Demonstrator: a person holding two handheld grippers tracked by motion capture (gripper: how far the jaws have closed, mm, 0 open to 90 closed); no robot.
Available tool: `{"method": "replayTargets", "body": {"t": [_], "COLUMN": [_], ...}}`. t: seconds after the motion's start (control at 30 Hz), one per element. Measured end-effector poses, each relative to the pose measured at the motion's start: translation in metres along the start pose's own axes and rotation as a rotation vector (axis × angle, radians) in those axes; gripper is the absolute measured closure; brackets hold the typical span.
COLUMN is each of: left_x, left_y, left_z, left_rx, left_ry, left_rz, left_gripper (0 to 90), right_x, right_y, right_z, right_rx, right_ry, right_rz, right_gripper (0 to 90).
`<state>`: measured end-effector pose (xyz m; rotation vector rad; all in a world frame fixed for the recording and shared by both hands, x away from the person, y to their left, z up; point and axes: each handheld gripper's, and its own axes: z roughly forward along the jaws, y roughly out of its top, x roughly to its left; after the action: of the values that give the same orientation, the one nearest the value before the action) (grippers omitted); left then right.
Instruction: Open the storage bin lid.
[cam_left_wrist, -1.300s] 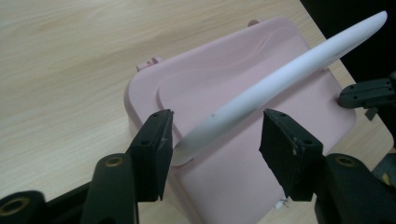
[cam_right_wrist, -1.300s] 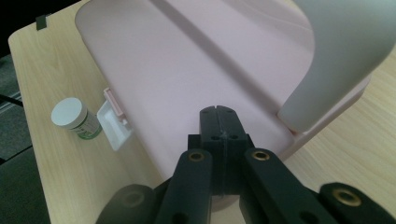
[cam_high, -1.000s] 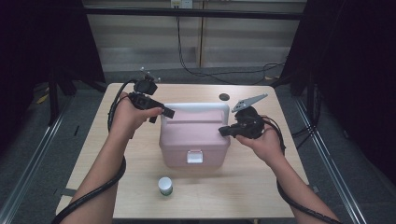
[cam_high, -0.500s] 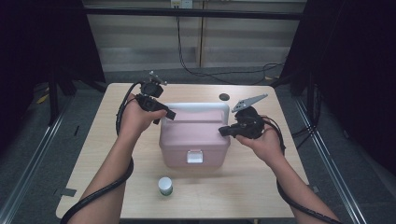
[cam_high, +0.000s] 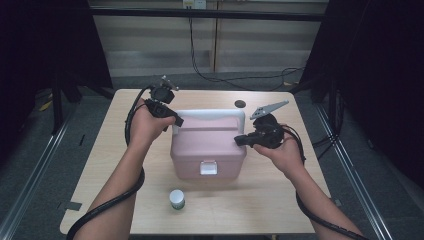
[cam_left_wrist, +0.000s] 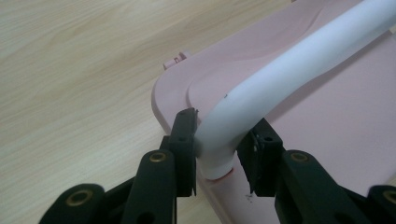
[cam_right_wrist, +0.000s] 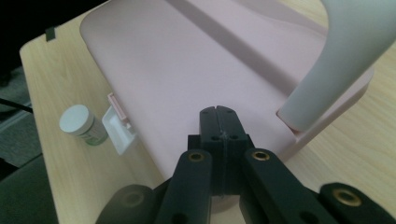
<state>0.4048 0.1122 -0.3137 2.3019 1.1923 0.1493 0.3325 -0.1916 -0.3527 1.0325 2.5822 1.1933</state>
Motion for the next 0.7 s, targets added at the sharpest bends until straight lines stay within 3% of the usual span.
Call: {"method": "replayTargets", "body": {"t": [0.03,0.13,0.33,0.47,0.7], "left_x": [0.001,0.002,0.002,0.005,0.004], "left_y": [0.0,0.0,0.0,0.003,0.011], "left_z": [-0.001,-0.001,-0.002,-0.007,-0.015], "left_rx": [-0.009,-0.011,-0.019,-0.037,-0.04], "left_ry": [-0.002,-0.007,-0.013,-0.023,-0.014], "left_rz": [0.015,0.022,0.025,0.025,0.034], "left_gripper": [68.4,68.5,68.7,68.8,68.9], "right_x": [-0.002,-0.002,-0.007,-0.011,-0.017], "right_y": [-0.001,-0.002,-0.006,-0.012,-0.018], "right_z": [-0.001,-0.004,-0.011,-0.02,-0.023], "right_rx": [0.001,0.009,0.008,0.014,0.033], "right_ry": [0.012,0.002,0.0,-0.034,-0.045], "right_rz": [0.01,-0.011,-0.002,-0.013,-0.01], "right_gripper": [90.0,90.0,90.0,90.0,90.0]}}
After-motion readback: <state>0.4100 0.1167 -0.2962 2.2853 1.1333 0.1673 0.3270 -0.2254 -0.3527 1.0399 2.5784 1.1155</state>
